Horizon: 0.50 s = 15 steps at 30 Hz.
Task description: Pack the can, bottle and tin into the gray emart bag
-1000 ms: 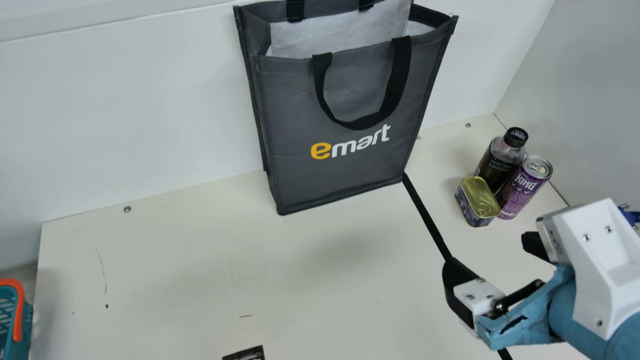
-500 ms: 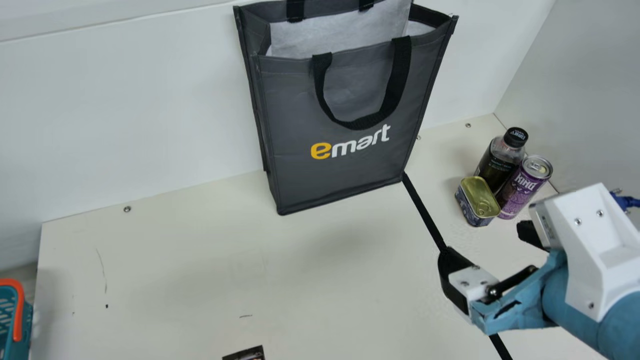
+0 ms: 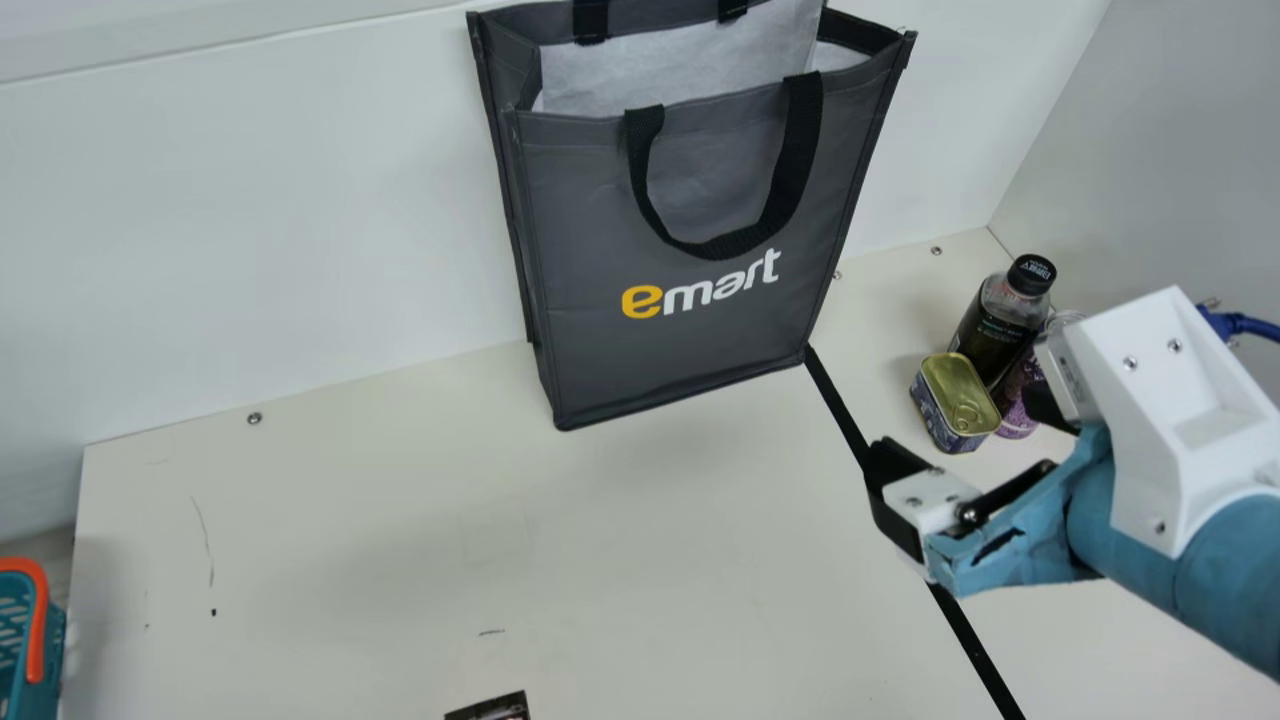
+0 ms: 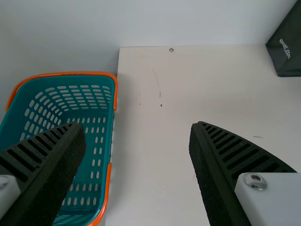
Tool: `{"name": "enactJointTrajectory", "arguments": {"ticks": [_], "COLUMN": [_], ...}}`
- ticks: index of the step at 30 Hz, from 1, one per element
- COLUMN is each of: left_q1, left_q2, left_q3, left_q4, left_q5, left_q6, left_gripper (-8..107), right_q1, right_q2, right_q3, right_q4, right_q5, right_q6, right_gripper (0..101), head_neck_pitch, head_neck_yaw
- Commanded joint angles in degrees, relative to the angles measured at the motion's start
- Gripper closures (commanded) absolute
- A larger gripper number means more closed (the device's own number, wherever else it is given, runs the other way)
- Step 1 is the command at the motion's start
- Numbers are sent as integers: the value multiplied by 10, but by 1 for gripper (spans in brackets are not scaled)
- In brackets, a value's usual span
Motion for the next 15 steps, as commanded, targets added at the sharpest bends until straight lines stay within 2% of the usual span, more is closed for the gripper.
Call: {"name": "enactJointTrajectory", "arguments": {"ticks": [1, 15], "left_q1": [0, 0], "left_q2": [0, 0], "left_q3": [0, 0], "left_q4": [0, 0], "left_q5": [0, 0], "left_q6": [0, 0], "left_gripper": [9, 9], "right_q1": [-3, -18], "right_q2": [9, 72], "right_q3": [-10, -82], "right_q4": [4, 16], "right_q5": [-1, -16], "right_q6": [-9, -73], "right_gripper": [10, 10], "head_neck_pitch": [-13, -13], "head_neck_yaw": [0, 0]}}
